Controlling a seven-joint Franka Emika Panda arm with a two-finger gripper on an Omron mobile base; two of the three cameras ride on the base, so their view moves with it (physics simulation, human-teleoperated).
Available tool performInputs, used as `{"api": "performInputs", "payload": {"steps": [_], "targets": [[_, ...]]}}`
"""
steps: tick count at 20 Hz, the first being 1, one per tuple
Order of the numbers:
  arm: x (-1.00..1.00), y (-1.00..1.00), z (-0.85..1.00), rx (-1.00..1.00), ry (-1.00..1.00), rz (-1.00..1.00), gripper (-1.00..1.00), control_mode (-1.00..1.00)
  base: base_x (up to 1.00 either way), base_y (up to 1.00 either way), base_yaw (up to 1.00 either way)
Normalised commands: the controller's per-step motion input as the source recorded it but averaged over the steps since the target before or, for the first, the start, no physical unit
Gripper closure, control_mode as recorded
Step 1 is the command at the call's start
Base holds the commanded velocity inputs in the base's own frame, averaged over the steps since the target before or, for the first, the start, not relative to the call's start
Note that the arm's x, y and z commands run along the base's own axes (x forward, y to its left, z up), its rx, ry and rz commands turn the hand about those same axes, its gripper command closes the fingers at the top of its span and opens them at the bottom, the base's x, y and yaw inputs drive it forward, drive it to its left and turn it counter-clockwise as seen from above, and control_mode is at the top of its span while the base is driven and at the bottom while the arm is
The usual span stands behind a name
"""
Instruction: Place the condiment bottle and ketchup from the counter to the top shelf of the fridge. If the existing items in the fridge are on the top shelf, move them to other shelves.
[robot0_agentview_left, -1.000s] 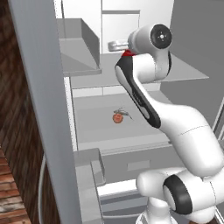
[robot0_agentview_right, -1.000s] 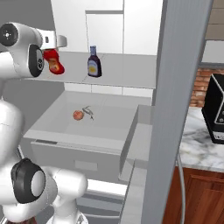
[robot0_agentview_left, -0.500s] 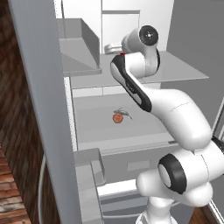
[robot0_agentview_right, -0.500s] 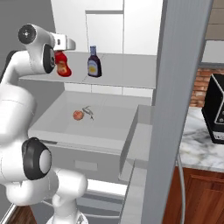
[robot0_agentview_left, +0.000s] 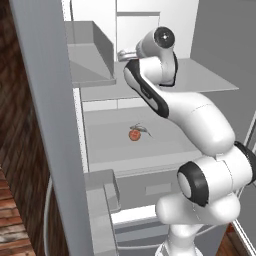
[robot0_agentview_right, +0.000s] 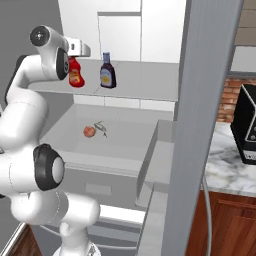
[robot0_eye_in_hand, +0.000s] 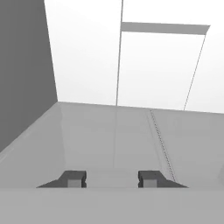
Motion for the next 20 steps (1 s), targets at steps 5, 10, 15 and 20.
{"api": "performInputs", "payload": {"steps": [5,10,15,20], "targets": [[0.15,0.00,-0.28,0.00,0.00,0.00,1.00,-1.00,0.00,0.00,0.00],[0.05,0.00,-0.10,0.00,0.00,0.00,-1.00,-1.00,0.00,0.00,0.00],[0.03,0.00,-0.01,0.00,-0.01,0.00,-1.00,-1.00,0.00,0.00,0.00],[0.00,0.00,0.00,0.00,0.00,0.00,-1.00,-1.00,0.00,0.00,0.00]]}}
